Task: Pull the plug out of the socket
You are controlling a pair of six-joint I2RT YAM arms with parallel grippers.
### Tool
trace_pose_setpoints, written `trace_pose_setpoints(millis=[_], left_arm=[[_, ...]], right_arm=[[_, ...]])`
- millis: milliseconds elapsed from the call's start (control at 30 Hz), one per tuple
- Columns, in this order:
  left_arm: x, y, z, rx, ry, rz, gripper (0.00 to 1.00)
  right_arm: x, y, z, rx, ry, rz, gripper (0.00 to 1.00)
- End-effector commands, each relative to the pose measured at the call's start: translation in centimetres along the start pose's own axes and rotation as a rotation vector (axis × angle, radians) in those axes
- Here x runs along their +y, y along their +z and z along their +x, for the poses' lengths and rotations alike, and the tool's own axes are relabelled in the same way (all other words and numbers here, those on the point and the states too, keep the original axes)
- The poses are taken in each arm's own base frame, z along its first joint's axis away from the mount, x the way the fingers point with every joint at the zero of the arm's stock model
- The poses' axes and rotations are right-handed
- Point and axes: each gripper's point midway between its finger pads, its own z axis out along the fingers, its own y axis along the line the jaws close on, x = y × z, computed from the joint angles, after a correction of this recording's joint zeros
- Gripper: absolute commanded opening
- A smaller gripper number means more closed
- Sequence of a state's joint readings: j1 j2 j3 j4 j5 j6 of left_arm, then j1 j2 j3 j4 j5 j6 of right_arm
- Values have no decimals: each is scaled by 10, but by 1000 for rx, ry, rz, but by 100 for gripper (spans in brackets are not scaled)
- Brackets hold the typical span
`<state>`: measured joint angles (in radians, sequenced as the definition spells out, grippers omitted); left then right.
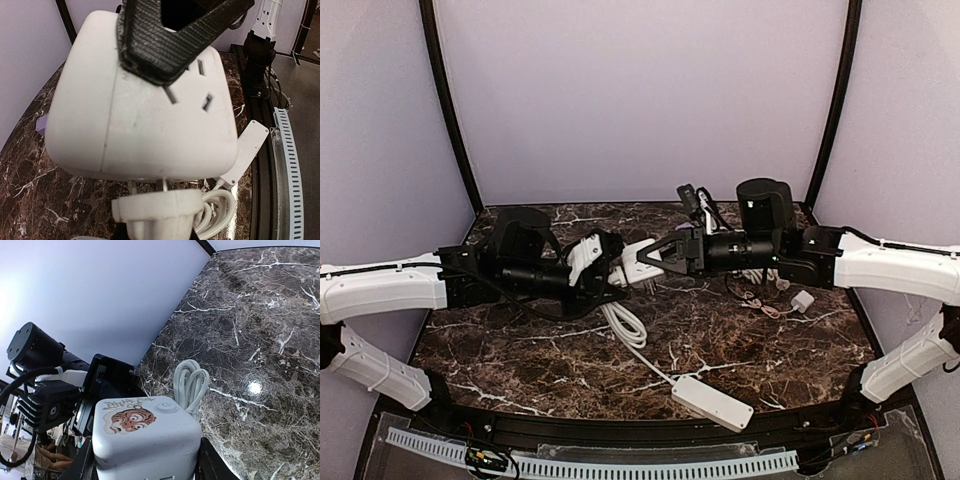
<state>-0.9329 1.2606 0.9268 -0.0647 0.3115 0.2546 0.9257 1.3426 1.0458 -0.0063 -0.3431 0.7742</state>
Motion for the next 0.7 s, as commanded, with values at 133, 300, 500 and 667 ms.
trace_pose_setpoints(millis=[133,300,500,667], left_arm=[[-22,-14,9,43,-64,120,1],[-20,-16,8,39,-69,114,1],[-18,-16,8,33,-76,113,1],[-17,-14,10,38,-79,113,1]], right_arm=[[32,-18,-26,-69,-238,-203,0],[69,-32,-12,-5,-273,-409,0],[90,-46,-4,32,-305,-535,0],[97,-52,-5,23,-317,-554,0]])
